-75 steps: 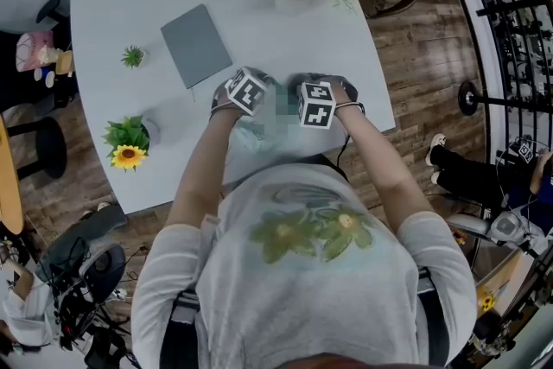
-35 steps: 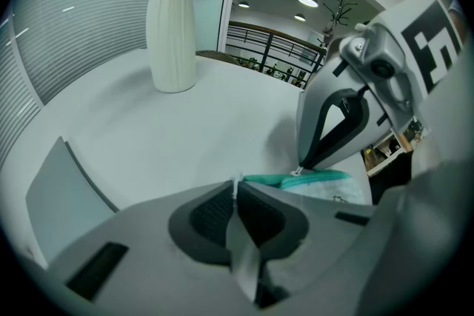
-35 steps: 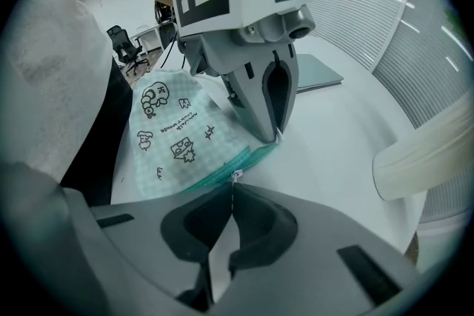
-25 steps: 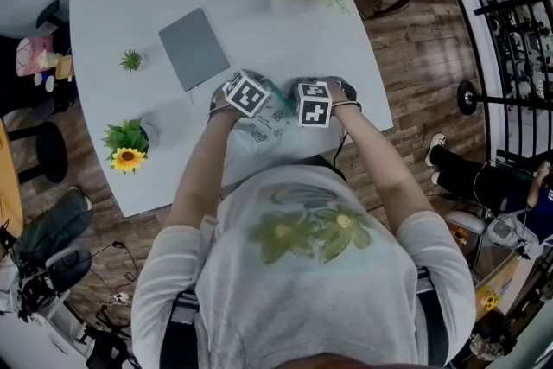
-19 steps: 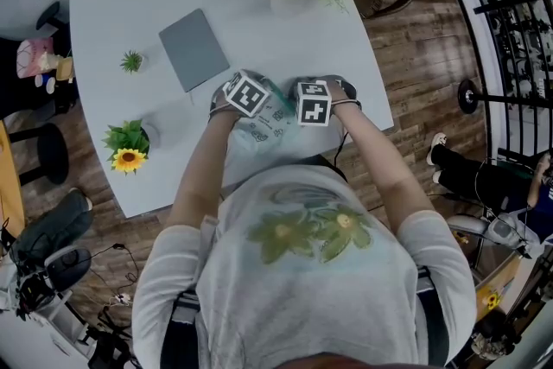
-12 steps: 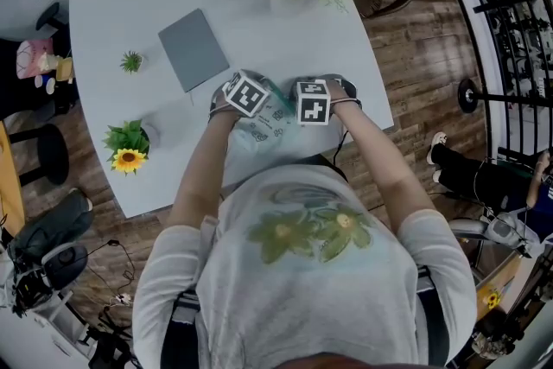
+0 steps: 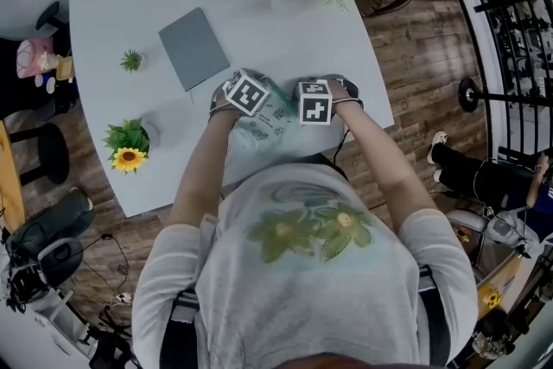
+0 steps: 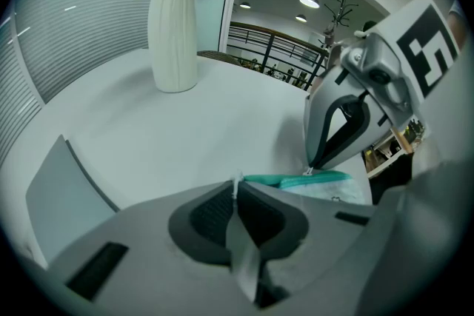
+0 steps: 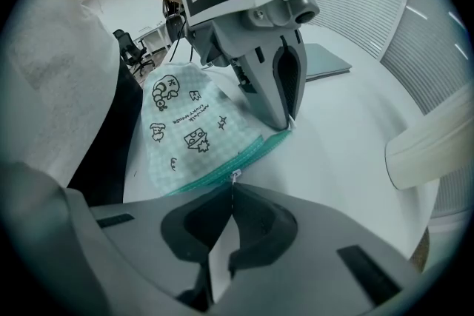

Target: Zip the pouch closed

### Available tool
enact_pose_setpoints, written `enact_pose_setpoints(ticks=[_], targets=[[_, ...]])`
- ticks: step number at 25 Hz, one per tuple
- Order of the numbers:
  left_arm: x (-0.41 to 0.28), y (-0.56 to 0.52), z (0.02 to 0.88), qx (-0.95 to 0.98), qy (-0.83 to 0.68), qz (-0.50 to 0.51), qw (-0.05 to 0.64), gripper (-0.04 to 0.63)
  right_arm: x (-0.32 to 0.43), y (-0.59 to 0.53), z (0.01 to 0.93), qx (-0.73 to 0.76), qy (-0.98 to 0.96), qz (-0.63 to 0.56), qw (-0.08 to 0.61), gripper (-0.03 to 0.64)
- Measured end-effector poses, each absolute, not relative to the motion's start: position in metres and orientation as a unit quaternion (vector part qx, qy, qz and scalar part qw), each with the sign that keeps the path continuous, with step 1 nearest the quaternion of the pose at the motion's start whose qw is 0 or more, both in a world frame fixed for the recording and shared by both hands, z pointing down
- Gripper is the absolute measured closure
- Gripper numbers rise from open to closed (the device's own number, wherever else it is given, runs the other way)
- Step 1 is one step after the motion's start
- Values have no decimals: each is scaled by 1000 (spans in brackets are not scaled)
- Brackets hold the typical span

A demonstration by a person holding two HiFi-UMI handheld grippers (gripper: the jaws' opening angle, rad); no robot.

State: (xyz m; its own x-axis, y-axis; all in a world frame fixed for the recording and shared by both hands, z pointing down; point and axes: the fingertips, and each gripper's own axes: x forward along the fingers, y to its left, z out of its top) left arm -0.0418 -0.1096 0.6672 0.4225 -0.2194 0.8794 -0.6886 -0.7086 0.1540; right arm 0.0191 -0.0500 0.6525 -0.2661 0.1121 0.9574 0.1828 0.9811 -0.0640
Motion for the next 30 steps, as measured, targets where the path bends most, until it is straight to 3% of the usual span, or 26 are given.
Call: enact_pose_setpoints(ticks=[30], targets=[[-42,-111,667,801,-292,456,256,571,35,-35,656,-90,-798,-22,595,598]])
